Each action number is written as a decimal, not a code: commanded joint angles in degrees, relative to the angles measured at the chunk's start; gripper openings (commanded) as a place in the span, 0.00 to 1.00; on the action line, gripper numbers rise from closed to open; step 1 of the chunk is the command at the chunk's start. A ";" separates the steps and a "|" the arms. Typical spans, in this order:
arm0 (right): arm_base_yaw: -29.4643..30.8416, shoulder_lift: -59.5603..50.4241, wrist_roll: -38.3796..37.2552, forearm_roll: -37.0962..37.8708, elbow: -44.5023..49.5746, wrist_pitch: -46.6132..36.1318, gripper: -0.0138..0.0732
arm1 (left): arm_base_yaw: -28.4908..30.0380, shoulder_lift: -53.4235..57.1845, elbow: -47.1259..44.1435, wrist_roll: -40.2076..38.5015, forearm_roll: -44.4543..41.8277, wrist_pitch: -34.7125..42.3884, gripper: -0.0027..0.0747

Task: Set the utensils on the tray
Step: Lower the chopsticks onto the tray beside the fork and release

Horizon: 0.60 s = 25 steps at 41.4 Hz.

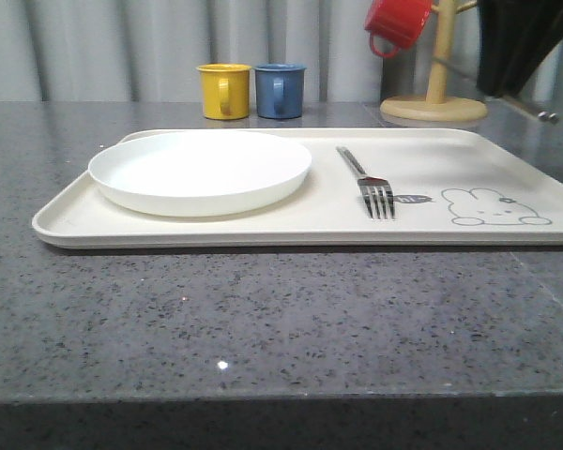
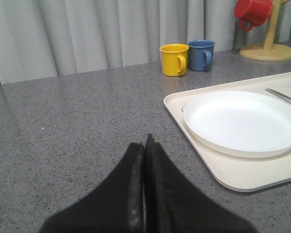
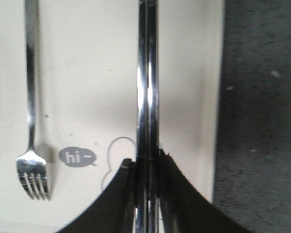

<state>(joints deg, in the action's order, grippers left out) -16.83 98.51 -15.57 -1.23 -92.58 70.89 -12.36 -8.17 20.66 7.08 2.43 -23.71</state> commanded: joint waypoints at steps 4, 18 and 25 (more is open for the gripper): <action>-3.03 1.37 -4.34 0.10 -2.47 -0.09 0.25 | 0.02 -0.59 1.42 -0.44 0.49 4.49 0.01; -3.09 5.88 -5.86 0.10 -2.47 -1.91 0.25 | 0.02 -0.59 1.42 -0.44 0.49 4.49 0.01; -3.09 6.82 -6.18 0.15 -2.47 -2.60 0.25 | 0.02 -0.59 1.42 -0.44 0.49 4.49 0.01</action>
<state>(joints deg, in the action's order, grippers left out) -19.98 108.18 -21.41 -1.63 -93.22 69.74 -12.36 -8.17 20.66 7.08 2.43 -23.71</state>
